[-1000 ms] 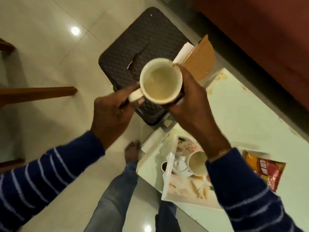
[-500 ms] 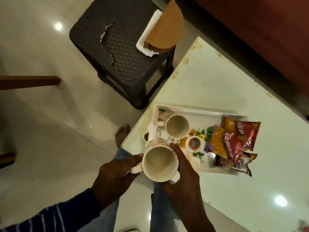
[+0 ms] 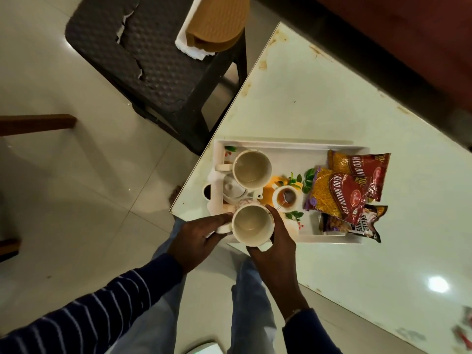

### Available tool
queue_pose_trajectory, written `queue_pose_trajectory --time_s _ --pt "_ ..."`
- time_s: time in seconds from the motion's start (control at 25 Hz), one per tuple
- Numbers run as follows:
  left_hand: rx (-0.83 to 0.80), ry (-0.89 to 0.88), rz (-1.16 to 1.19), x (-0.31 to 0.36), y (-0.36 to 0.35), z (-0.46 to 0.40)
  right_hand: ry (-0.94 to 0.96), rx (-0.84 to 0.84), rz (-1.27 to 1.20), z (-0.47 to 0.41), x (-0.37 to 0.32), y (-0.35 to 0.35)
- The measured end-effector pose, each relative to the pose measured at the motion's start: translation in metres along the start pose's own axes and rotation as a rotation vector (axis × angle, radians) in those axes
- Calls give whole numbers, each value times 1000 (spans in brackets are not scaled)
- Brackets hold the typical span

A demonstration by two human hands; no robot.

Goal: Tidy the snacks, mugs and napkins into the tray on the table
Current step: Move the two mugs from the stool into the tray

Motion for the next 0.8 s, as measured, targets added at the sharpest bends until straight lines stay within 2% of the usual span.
queue_pose_trajectory --time_s 0.4,0.52,0.64,0.72,0.8 --pt "19 40 33 -20 -9 -13 -49 23 15 -13 9 -12" --pt "49 89 96 -24 -12 -12 -22 98 12 -13 10 -16" --pt "34 115 123 -26 -14 -10 -22 24 53 -12 14 -12" --pt "-2 213 186 -28 -5 -9 -33 16 168 -8 21 -5" --pt "-18 334 247 -31 12 -6 -46 155 235 -4 18 13"
Point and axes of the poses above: each hand's wrist, its own z-axis away from the middle knuckle, its own y-axis out of the back of the hand, x = y × z, the point moved 1 cm from there along -z, towards the middle knuckle, and after that the axes turned 5 degrees about z, right-handed, at the moved point
